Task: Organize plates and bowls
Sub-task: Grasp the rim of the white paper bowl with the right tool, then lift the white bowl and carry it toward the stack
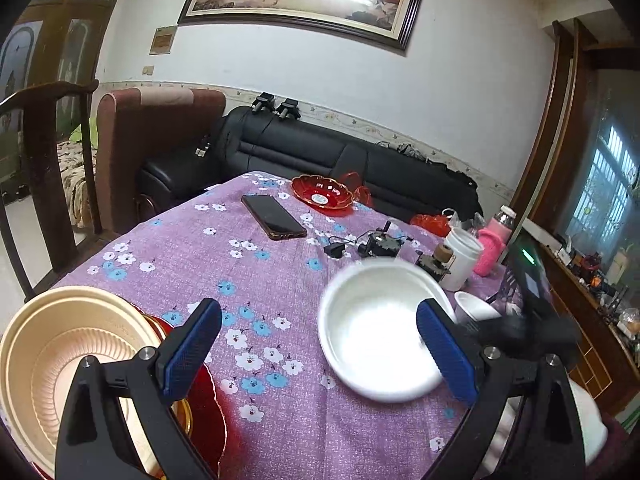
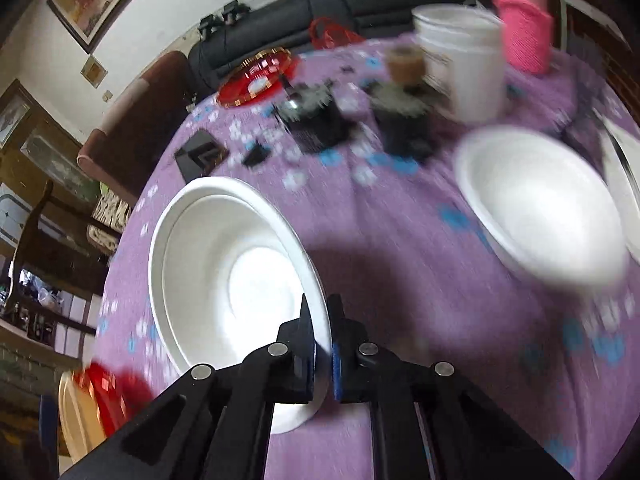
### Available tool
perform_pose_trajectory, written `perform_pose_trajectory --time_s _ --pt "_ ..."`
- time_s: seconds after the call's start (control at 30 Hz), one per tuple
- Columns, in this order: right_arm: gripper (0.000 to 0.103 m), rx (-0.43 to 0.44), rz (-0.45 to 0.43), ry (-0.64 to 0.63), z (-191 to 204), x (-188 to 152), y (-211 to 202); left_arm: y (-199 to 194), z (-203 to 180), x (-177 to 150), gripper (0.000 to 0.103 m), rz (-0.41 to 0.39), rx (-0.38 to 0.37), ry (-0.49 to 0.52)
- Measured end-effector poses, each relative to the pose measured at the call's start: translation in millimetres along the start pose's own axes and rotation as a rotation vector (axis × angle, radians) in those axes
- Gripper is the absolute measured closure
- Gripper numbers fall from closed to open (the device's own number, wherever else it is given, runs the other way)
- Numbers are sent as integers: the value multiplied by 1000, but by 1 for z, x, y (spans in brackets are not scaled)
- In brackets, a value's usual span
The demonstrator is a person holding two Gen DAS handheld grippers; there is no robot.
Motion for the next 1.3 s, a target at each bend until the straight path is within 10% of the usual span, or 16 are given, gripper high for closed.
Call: perform_pose_trajectory --time_s 0.17,0.3,0.87,1.3 --pt "95 115 95 59 -14 -61 -25 0 8 3 5 -6 -42 -46" --pt "92 77 -11 45 -18 -86 -32 -2 3 0 5 43 -34 -36" --pt "58 44 -430 -27 -33 -99 -66 -56 -14 -46 5 178 121 59" --pt "50 47 -410 1 -40 -105 -66 -49 -34 -62 5 275 33 86"
Point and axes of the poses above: each gripper's, at about its wrist camera, not at the fingertips, and y roughly the way its jaws point, z to its left, x to its top, the point moved 6 cm from there along y, roughly the way its jaws point, and after that the axes turned 2 degrees about z, right-handed, at the moved point
